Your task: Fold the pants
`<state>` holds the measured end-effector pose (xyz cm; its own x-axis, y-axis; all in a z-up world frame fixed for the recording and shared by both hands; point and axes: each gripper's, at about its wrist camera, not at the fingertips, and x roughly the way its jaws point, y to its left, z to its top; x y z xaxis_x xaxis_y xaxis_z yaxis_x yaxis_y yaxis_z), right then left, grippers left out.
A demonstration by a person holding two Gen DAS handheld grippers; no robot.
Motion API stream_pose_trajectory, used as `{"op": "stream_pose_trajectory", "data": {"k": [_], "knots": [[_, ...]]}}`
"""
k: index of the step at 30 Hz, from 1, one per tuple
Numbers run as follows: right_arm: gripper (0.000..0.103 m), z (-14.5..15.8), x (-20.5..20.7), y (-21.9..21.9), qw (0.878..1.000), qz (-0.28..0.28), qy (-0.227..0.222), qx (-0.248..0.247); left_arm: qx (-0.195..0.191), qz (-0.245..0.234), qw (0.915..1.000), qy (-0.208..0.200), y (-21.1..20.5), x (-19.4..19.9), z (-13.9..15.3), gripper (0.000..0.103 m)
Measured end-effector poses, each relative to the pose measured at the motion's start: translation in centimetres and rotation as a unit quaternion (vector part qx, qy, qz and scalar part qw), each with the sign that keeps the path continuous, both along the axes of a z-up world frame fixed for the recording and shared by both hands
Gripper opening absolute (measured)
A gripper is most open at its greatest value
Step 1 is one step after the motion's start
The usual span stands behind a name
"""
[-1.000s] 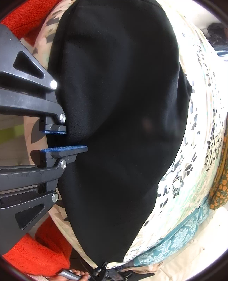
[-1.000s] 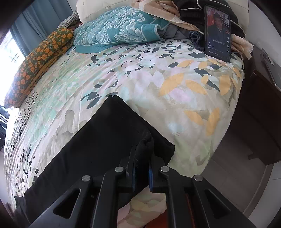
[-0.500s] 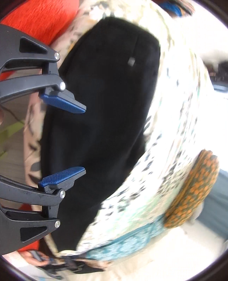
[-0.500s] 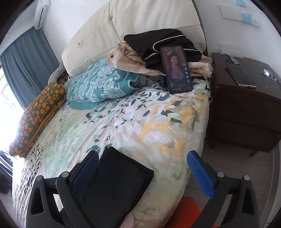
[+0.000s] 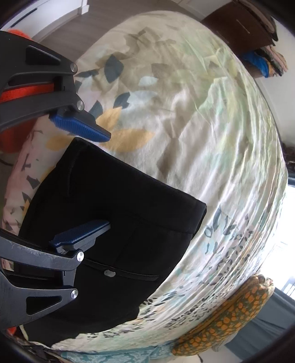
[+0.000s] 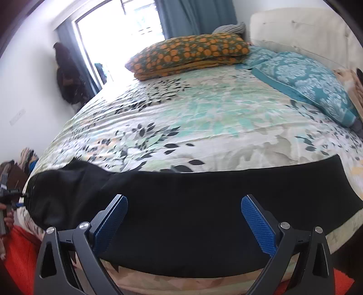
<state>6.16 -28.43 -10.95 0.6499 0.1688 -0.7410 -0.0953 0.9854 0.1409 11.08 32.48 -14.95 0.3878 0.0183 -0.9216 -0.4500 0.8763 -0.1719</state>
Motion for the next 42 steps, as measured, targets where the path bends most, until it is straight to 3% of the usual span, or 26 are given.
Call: {"op": "stream_pose_trajectory", "data": {"k": [1,2,4,6,9,11,13,14,18,20,22,24,26,28,30,31,33,34,36,37,39,41,42], "knots": [[0.1,-0.7,0.3,1.6,0.999,0.026,0.009,-0.016,0.018,-0.003,0.9998,-0.004,-0.4,-0.2,0.3,0.039],[0.1,-1.5,0.5,3.0,0.998,0.048,0.02,-0.032,0.03,-0.012,0.9995,-0.002,-0.9,-0.3,0.9,0.03],[0.1,-3.8,0.8,4.7,0.993,0.082,0.059,-0.059,0.025,-0.03,0.9992,-0.006,-0.6,-1.0,1.4,0.018],[0.1,-5.9,1.1,5.6,0.987,0.094,0.097,-0.086,0.042,-0.053,0.9977,0.001,-0.9,-2.1,2.3,0.017],[0.1,-7.7,1.2,5.2,0.983,0.093,0.13,-0.088,0.075,-0.062,0.9944,0.04,-0.8,-2.2,1.0,0.019],[0.103,-7.8,1.5,4.5,0.984,0.085,0.134,-0.081,0.099,-0.052,0.992,0.058,-1.0,-1.8,0.4,0.033],[0.103,-7.5,1.8,4.1,0.985,0.076,0.138,-0.077,0.143,-0.038,0.9866,0.069,-1.3,-1.5,0.7,0.061],[0.103,-7.1,1.8,3.9,0.985,0.072,0.135,-0.079,0.168,-0.025,0.983,0.07,-1.4,-1.6,1.3,0.067],[0.103,-3.0,2.9,3.8,0.992,0.072,0.096,-0.046,0.22,0.035,0.9748,0.0,-2.3,-4.0,5.5,0.069],[0.103,-1.2,5.0,4.8,0.992,0.078,0.094,-0.008,0.191,0.028,0.9792,-0.061,-4.2,-4.5,7.2,0.069],[0.103,0.2,8.2,6.6,0.99,0.094,0.1,0.044,0.13,-0.023,0.9862,-0.1,-7.2,-3.6,7.7,0.069],[0.103,1.1,12.1,9.7,0.982,0.11,0.111,0.108,0.093,-0.093,0.9849,-0.113,-10.9,-2.0,6.7,0.069],[0.103,1.1,16.3,12.9,0.967,0.124,0.143,0.173,0.102,-0.156,0.9757,-0.116,-14.7,-0.6,4.9,0.069],[0.103,0.4,20.2,16.7,0.95,0.136,0.168,0.224,0.117,-0.212,0.9661,-0.089,-17.4,0.3,2.3,0.069],[0.103,-0.6,23.4,20.3,0.942,0.147,0.188,0.234,0.117,-0.256,0.9594,-0.007,-18.7,0.9,-0.9,0.064],[0.103,-1.4,24.8,22.0,0.937,0.158,0.203,0.236,0.124,-0.265,0.9563,0.008,-18.8,0.6,-1.8,0.064],[0.103,-3.7,27.1,25.0,0.919,0.181,0.25,0.245,0.13,-0.276,0.9523,0.002,-18.7,-0.2,-1.5,0.065],[0.103,-5.1,27.8,26.3,0.905,0.196,0.281,0.253,0.123,-0.273,0.954,0.003,-18.3,-0.4,-1.3,0.066],[0.103,-7.6,28.3,28.4,0.859,0.24,0.353,0.281,0.1,-0.266,0.9587,0.0,-17.5,-0.5,-1.4,0.066],[0.102,-8.0,28.2,29.0,0.845,0.259,0.373,0.284,0.095,-0.265,0.9596,0.001,-17.4,-0.4,-1.4,0.066],[0.102,-8.1,28.2,30.0,0.82,0.299,0.386,0.298,0.1,-0.266,0.9589,0.004,-17.6,-0.2,-1.4,0.066],[0.103,-8.2,28.4,30.3,0.816,0.311,0.387,0.297,0.11,-0.27,0.9565,0.006,-18.0,-0.1,-1.5,0.067],[0.103,-8.6,28.5,30.7,0.802,0.318,0.397,0.313,0.111,-0.271,0.9561,0.006,-18.2,0.0,-1.5,0.067]]}}
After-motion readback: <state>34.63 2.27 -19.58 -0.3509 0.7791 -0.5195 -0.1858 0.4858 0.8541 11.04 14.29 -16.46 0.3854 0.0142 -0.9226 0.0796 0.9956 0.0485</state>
